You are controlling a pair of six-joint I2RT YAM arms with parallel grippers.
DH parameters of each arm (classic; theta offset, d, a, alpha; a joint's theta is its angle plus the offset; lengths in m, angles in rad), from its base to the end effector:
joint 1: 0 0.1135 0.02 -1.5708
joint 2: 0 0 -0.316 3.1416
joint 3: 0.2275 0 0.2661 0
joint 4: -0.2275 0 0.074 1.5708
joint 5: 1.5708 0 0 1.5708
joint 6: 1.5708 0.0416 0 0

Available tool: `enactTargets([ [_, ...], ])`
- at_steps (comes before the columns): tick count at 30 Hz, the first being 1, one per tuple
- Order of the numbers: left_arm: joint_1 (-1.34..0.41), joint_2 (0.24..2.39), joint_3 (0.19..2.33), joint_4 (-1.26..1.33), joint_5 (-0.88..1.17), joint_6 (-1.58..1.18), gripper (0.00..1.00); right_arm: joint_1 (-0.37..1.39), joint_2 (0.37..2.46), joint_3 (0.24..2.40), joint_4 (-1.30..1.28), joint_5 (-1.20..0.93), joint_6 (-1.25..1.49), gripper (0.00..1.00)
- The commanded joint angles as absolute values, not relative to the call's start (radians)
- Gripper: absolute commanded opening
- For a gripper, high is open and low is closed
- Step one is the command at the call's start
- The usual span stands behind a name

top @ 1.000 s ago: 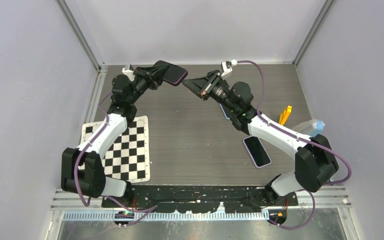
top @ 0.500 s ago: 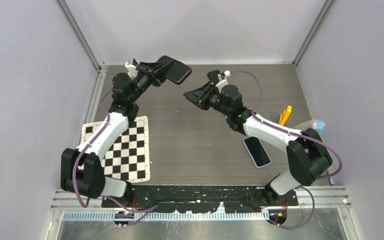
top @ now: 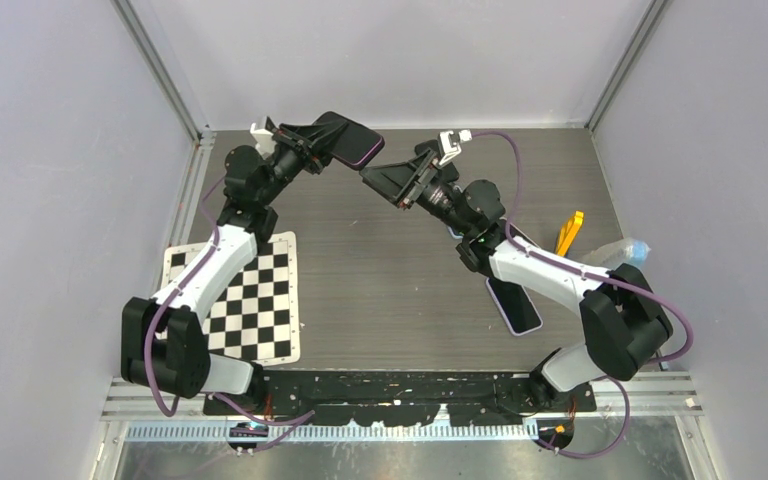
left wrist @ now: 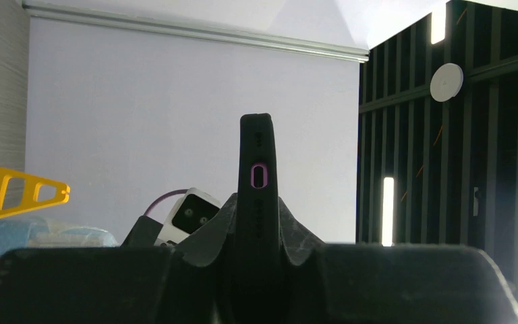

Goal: Take the phone out of the phone case
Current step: Remove the phone case from the phone.

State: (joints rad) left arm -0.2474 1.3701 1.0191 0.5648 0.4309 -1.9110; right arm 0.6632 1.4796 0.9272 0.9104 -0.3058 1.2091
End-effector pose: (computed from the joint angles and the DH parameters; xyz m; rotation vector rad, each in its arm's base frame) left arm 0.3160 -0.0977 0.4141 -0.9331 1.4664 -2.0076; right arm 0.2680 0.2253 0.3831 0.0788 1.4497 1.7750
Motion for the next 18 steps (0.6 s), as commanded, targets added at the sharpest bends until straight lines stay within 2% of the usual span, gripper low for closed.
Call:
enactTargets([
  [1, -0.246, 1.324, 1.049, 0.627, 0.439, -1.893, 0.00, 0.669, 1.431, 0.974, 1.024, -0.281, 1.217, 0.76],
  [7, -0.245, 1.323, 1.047, 0.620, 0.434, -1.890, 0.00, 0.670, 1.444, 0.996, 1.053, -0.328, 1.218, 0.73],
  [15, -0.245, 1.331, 1.058, 0.615, 0.433, -1.890, 0.00, 0.677, 1.420, 0.952, 1.094, -0.365, 1.172, 0.76],
  [18, -0.245, 1.332, 1.059, 0.613, 0.434, -1.886, 0.00, 0.679, 1.418, 0.953, 1.109, -0.362, 1.170, 0.73],
])
